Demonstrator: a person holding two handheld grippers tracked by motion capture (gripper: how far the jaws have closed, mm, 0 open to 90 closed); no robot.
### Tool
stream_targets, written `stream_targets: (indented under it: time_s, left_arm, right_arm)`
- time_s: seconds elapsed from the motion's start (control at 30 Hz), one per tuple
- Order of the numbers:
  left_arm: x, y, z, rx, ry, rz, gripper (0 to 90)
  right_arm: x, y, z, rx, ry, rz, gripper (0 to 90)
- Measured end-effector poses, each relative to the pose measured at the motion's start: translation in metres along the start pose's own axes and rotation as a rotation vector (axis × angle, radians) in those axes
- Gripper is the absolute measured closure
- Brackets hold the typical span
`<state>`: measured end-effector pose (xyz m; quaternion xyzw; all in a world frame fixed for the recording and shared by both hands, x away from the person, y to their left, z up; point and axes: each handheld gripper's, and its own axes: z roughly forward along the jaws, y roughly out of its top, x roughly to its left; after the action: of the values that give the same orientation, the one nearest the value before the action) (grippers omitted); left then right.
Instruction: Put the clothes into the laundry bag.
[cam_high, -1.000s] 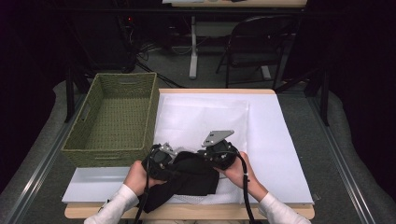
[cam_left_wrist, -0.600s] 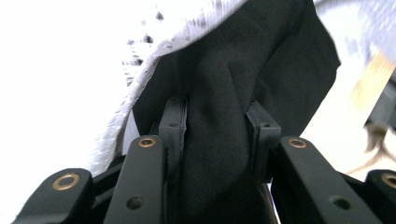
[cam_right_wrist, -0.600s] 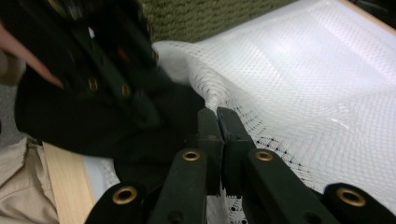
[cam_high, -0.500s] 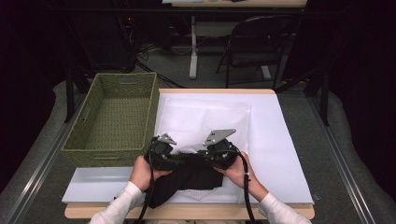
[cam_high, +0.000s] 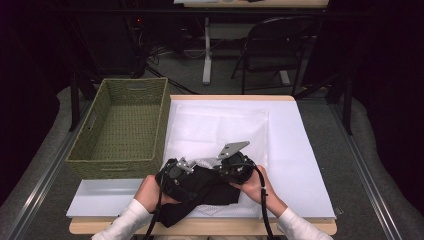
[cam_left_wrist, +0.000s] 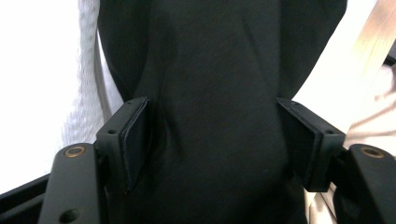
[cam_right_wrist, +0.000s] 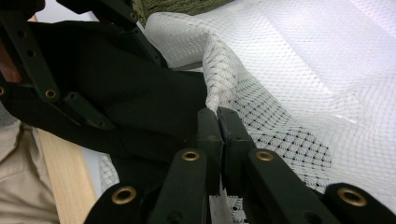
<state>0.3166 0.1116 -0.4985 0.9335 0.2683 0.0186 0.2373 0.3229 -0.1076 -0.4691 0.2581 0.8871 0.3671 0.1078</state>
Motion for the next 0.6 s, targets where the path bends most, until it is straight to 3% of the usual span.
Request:
stream_targets:
  time_s: [0.07, 0.23, 0.27, 0.3, 0.37, 0.4, 0.43, 0.6]
  left_arm:
    - [0.0022, -0.0001, 0.002, 0.007, -0.006, -0.014, 30.8]
    - [0.0015, 0.0002, 0.0084, 0.03, 0.004, 0.013, 37.1]
    - [0.001, -0.0004, 0.0097, 0.033, 0.014, 0.005, 41.1]
    - [0.0005, -0.0006, 0.0106, 0.035, 0.032, -0.008, 50.6]
    - [0.0003, -0.0005, 0.0107, 0.037, 0.037, -0.017, 54.2]
    - [0.0005, -0.0004, 0.0104, 0.035, 0.044, -0.017, 54.2]
    - [0.0005, -0.0017, 0.0091, 0.018, 0.054, -0.004, 60.0]
    - [0.0027, -0.0065, 0.0055, -0.023, 0.045, -0.013, 64.3]
  right_arm:
    - [0.0007, 0.0003, 0.0002, 0.0, 0.0, -0.005, 89.0]
    - [0.0001, -0.0002, -0.0003, 0.0, 0.002, 0.003, 89.0]
    - [-0.0003, -0.0001, -0.0003, 0.0, 0.0, 0.0, 89.0]
    - [-0.0008, -0.0001, 0.0005, 0.004, -0.002, -0.003, 89.0]
    - [-0.0003, -0.0006, 0.0016, 0.009, -0.003, -0.003, 89.0]
    - [-0.0003, -0.0006, 0.0016, 0.009, -0.003, -0.003, 89.0]
    - [0.0, -0.0008, 0.0028, 0.011, 0.0, -0.001, 89.0]
    - [0.001, 0.0, 0.0022, 0.008, -0.003, -0.008, 89.0]
